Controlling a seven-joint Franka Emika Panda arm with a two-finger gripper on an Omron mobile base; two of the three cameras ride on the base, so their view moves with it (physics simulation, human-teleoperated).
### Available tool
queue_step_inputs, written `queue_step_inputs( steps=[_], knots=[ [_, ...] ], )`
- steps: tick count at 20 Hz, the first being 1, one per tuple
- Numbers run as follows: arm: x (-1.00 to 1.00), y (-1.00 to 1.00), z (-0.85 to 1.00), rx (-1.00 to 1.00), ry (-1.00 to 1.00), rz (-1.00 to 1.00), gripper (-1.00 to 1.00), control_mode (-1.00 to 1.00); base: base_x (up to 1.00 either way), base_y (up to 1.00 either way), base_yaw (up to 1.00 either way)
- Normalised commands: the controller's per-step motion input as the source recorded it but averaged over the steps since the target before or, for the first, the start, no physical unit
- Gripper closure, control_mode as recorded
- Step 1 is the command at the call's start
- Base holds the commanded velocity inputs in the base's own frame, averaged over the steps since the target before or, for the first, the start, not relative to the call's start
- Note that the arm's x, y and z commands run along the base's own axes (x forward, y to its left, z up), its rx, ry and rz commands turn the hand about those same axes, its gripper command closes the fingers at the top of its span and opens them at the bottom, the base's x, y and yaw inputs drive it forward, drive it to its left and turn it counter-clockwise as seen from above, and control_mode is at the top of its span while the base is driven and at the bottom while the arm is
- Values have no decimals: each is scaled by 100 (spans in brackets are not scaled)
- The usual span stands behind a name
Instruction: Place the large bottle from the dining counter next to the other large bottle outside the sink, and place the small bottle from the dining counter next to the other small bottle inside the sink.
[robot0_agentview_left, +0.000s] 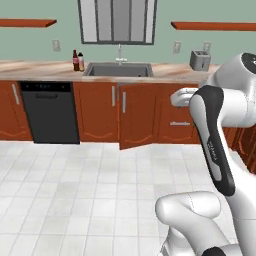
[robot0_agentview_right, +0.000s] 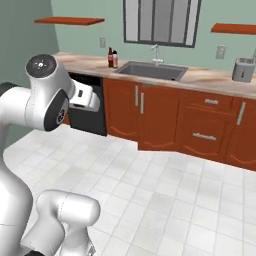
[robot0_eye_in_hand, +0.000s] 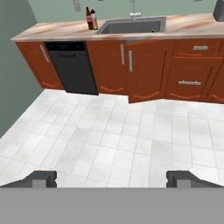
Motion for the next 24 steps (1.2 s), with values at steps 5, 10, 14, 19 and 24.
queue_step_inputs(
  steps=[5,10,14,19,24],
  knots=[
    [0,0,0,0,0,0,-100,100,-43,-96,-3],
    [0,0,0,0,0,0,-100,100,-41,-100,-2],
    [0,0,0,0,0,0,-100,100,-44,-100,0],
    [0,0,0,0,0,0,-100,100,-41,-100,0],
    [0,0,0,0,0,0,-100,100,-41,-100,0]
  ],
)
